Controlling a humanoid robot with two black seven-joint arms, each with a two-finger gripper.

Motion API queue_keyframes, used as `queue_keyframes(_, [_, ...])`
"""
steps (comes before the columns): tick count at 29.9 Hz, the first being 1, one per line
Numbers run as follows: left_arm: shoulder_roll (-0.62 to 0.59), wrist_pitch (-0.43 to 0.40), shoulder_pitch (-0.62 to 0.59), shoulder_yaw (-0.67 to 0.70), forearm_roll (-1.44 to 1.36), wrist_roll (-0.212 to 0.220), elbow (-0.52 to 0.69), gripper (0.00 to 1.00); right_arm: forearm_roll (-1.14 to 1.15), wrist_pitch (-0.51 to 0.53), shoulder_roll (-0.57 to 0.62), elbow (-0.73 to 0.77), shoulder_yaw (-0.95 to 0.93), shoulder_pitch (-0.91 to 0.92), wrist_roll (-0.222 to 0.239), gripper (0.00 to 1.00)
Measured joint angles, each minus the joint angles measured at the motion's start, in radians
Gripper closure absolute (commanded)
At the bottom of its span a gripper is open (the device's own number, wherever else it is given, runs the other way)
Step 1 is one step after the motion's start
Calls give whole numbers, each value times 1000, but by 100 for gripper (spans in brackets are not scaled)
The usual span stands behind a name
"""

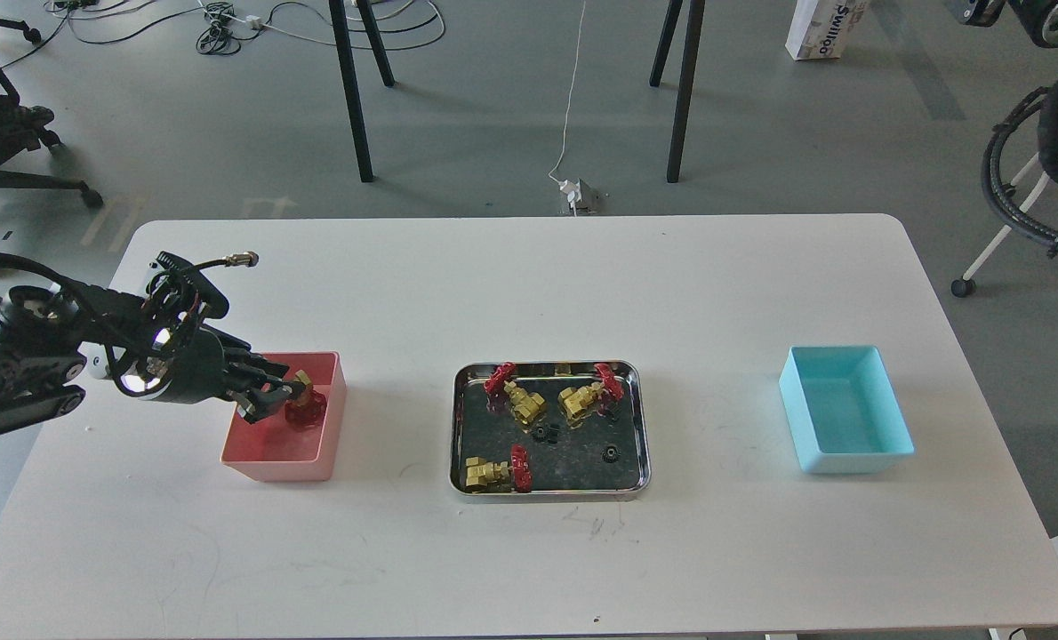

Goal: Place valve in pink box and gear in blue box
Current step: 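Lower the valve into the pink box and open the left gripper, then raise the left gripper away and bring the right arm to the tray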

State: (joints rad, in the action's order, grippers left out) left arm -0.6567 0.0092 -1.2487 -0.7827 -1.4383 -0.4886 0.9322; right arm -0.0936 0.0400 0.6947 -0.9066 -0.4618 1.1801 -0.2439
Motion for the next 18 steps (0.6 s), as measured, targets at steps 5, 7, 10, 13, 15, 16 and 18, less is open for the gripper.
queue_keyframes(5, [-3,1,0,29,3,0,1,35,0,0,0,-1,0,-4,0,0])
queue_keyframes(7, [-10,-1,-1,72,5,0,3,31,0,0,0,-2,0,-5,0,0])
queue_keyframes(10, [-29,-11,-6,175,14,0,8,28,0,0,0,-3,1,-5,0,0])
queue_keyframes(13, [-65,-39,-7,329,71,0,17,26,0,1,0,-3,2,-5,0,0])
queue_keyframes(15, [-79,-86,-5,445,154,0,43,25,1,7,0,-2,4,-9,0,0])
queue_keyframes(16, [-82,-120,-2,505,209,0,61,25,1,13,0,-2,5,-15,-1,0])
queue_keyframes(18, [-83,-208,6,631,348,0,88,24,1,30,-2,-4,6,-33,-3,0])
